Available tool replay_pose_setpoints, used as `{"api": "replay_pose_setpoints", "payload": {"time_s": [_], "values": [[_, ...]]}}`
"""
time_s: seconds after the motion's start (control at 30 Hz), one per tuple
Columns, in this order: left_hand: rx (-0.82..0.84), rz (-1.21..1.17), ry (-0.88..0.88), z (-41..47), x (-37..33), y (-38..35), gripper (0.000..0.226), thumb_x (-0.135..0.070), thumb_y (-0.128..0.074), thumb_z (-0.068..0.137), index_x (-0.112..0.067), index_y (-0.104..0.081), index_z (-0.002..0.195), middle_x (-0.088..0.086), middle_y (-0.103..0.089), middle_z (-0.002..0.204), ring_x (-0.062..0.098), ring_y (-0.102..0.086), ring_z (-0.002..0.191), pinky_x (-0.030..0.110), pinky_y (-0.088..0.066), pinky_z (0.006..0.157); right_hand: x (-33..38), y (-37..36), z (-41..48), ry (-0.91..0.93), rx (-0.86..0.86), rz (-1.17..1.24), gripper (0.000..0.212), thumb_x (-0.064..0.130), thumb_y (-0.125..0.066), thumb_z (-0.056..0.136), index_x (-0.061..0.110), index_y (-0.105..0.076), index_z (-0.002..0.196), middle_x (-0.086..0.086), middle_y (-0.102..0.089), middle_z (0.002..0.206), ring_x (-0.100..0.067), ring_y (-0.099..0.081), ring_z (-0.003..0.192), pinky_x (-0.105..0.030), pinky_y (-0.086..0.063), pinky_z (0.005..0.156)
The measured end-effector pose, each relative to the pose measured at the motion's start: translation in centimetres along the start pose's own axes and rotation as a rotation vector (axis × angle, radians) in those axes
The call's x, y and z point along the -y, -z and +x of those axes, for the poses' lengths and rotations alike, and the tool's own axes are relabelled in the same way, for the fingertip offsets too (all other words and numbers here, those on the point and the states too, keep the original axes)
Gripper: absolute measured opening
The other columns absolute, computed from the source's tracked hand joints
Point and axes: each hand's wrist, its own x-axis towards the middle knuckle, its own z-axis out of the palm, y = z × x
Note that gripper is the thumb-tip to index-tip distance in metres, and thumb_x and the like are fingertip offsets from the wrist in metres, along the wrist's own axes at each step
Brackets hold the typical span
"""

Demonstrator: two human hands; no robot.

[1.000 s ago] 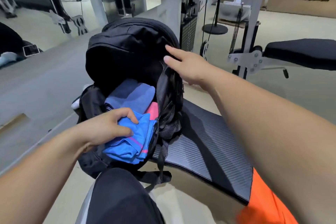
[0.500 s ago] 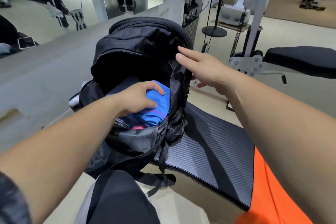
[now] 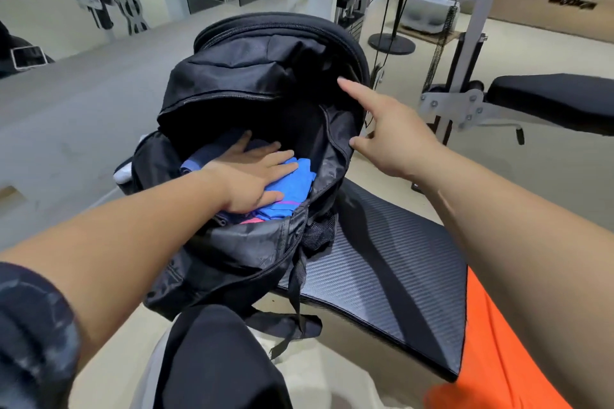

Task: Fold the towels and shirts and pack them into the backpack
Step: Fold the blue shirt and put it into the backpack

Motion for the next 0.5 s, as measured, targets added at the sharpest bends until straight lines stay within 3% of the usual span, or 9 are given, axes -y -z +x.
{"api": "replay_pose_setpoints", "payload": {"time_s": [0.1,0.27,0.5], "values": [[0.081,-0.055,0.024,0.1,0.3,-0.4,0.067,-0.065,-0.020,0.100,-0.044,0.009,0.157,-0.013,0.010,0.168,0.016,0.004,0.156,0.057,0.008,0.121,-0.1,-0.2,-0.3,-0.013,-0.044,-0.069,0.086,0.020,-0.068,0.089,0.061,-0.021,0.148,0.000,-0.052,0.136,-0.022,-0.059,0.096,-0.040,-0.053,0.081],[0.204,0.006,0.093,0.5,1.4,0.4,0.066,-0.066,-0.025,0.100,-0.047,0.002,0.157,-0.013,0.006,0.168,0.019,0.003,0.156,0.063,0.000,0.119,-0.5,0.1,-0.4,-0.026,-0.061,-0.104,0.079,0.032,-0.068,0.090,0.061,-0.022,0.148,0.000,-0.052,0.129,-0.025,-0.055,0.110,-0.038,-0.048,0.079],[0.140,-0.037,0.125,0.0,0.1,1.1,0.064,-0.066,-0.024,0.100,-0.051,0.002,0.156,-0.013,0.011,0.168,0.021,0.004,0.156,0.060,0.002,0.119,-0.2,-0.2,-1.3,0.000,-0.031,-0.135,0.076,0.035,-0.060,0.096,0.060,-0.013,0.150,0.000,-0.048,0.130,-0.022,-0.050,0.094,-0.033,-0.040,0.073]]}}
